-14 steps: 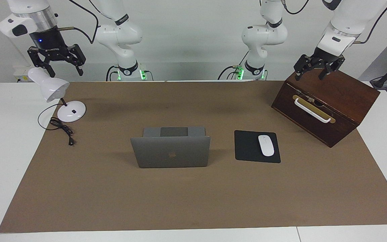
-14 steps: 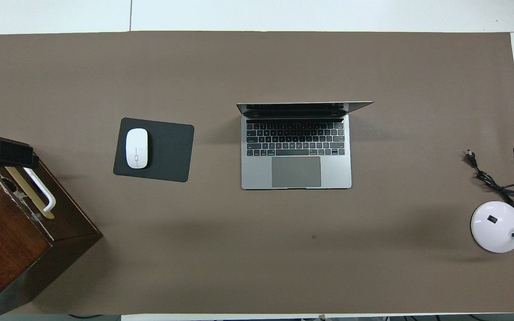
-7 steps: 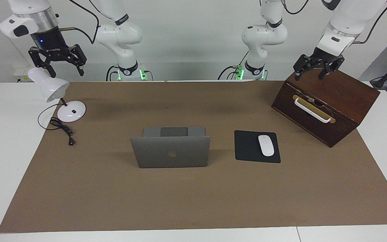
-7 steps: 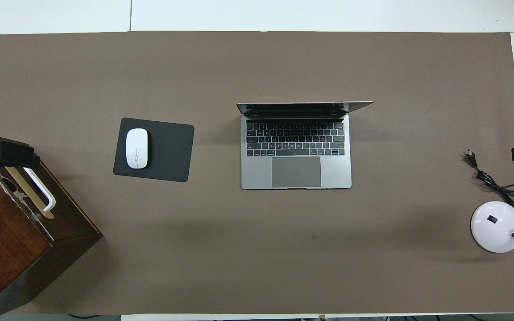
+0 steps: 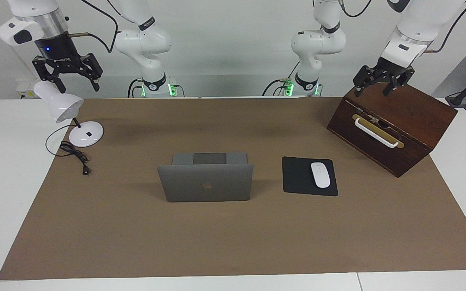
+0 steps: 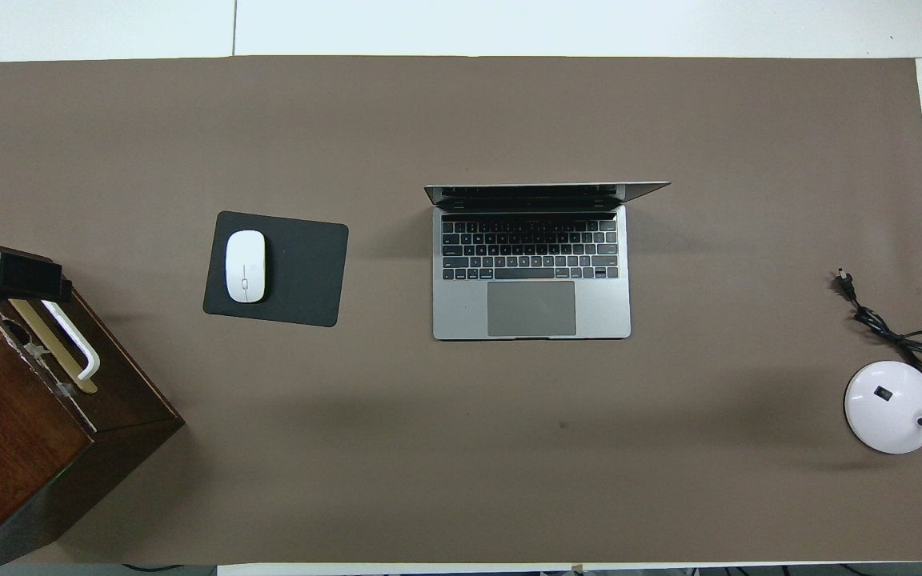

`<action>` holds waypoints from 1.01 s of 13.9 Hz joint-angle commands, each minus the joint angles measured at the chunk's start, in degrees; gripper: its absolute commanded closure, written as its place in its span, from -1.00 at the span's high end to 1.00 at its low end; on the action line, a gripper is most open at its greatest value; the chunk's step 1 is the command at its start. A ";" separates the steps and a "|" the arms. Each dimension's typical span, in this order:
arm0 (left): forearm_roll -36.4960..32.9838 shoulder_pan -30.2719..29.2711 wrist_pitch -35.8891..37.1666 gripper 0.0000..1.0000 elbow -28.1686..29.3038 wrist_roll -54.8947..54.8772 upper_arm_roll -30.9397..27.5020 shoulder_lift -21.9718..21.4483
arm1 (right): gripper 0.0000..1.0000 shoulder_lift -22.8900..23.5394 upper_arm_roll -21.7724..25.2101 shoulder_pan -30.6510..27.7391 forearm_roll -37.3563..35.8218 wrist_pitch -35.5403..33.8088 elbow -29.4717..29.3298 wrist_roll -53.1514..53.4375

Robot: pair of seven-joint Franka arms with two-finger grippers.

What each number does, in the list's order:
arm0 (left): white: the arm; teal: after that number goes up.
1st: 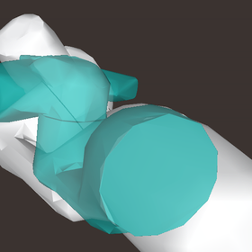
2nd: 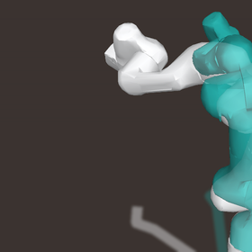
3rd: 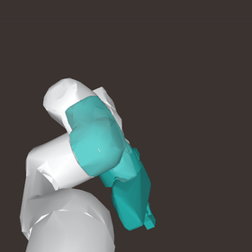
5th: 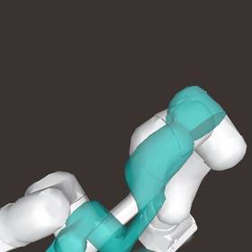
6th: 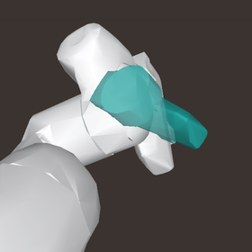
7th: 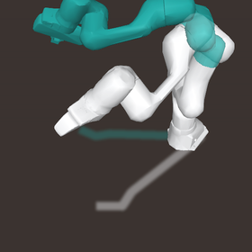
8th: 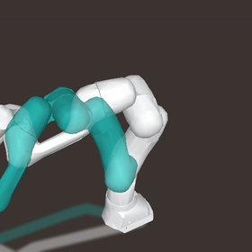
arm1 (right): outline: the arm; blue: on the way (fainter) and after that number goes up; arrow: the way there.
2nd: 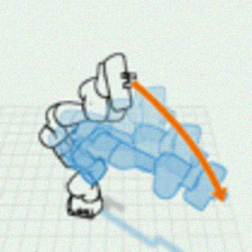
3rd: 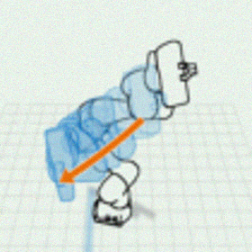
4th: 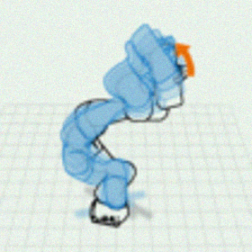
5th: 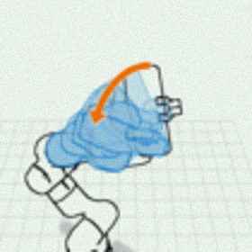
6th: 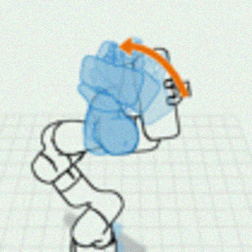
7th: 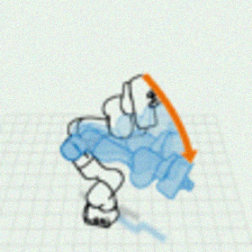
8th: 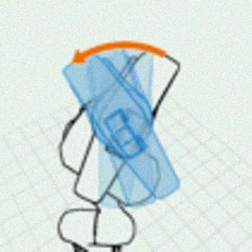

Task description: Close laptop with both arms

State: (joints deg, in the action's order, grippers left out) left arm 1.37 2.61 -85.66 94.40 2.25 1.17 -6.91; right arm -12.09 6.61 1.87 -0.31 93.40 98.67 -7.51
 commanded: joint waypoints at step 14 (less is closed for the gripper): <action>5.21 0.47 -7.76 -1.00 2.01 0.48 0.33 -1.00 | -1.00 -1.19 0.15 -0.73 -0.22 1.87 1.52 -0.84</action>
State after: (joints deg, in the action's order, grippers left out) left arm 5.25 2.68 -90.77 94.64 2.31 1.57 -6.90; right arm -12.11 6.99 1.84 -0.31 93.48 98.69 -7.51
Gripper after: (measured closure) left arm 0.991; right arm 0.727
